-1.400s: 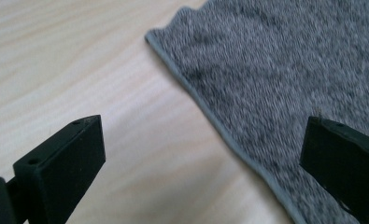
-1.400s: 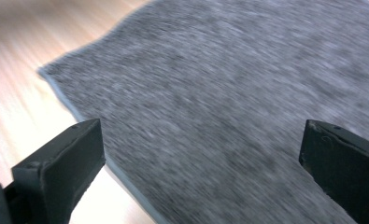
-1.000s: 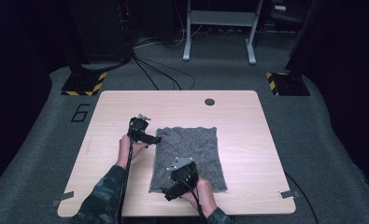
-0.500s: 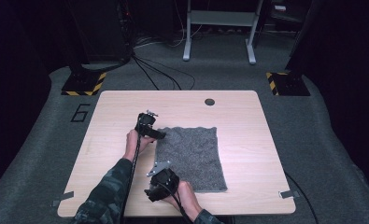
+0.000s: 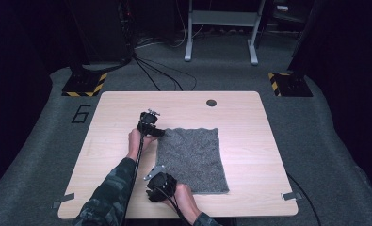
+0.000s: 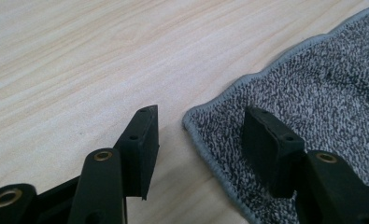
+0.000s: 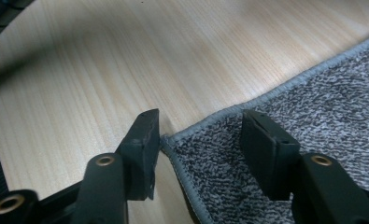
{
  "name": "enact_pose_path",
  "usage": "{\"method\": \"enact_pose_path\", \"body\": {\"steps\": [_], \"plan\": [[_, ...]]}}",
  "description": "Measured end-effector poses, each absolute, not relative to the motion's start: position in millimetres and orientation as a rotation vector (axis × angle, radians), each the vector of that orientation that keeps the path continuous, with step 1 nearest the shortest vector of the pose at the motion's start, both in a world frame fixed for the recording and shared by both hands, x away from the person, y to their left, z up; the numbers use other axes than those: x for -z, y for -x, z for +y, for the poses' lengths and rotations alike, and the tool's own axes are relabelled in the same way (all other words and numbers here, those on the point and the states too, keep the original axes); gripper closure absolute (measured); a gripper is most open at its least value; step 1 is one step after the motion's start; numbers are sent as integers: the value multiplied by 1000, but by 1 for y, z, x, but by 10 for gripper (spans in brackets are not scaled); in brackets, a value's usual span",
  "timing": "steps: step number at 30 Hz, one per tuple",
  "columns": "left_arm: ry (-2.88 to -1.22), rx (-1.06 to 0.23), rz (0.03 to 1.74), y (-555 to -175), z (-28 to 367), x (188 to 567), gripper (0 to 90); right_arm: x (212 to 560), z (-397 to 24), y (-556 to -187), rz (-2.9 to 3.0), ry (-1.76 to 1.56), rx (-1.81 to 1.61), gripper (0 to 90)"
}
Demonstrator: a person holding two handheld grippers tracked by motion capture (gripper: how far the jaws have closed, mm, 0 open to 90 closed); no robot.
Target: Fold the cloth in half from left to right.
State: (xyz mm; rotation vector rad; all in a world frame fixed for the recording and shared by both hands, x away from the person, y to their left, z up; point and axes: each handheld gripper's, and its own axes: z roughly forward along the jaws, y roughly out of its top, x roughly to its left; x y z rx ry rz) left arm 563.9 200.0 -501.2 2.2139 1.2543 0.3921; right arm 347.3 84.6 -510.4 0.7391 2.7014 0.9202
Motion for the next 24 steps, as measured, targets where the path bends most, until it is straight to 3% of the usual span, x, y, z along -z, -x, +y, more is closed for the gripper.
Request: {"method": "enact_pose_path", "body": {"steps": [8, 20, 24], "plan": [[-2206, -424, 1250, -561, 197, 505, 556, 509, 83, -347, 2725, -712, -902, 575], [-2191, -453, 1217, -554, 188, 507, 834, 509, 85, -342, 2648, -698, -873, 808], [-2172, -438, 1234, -554, 189, 507, 867, 511, 83, -340, 2622, -708, -887, 843]]}}
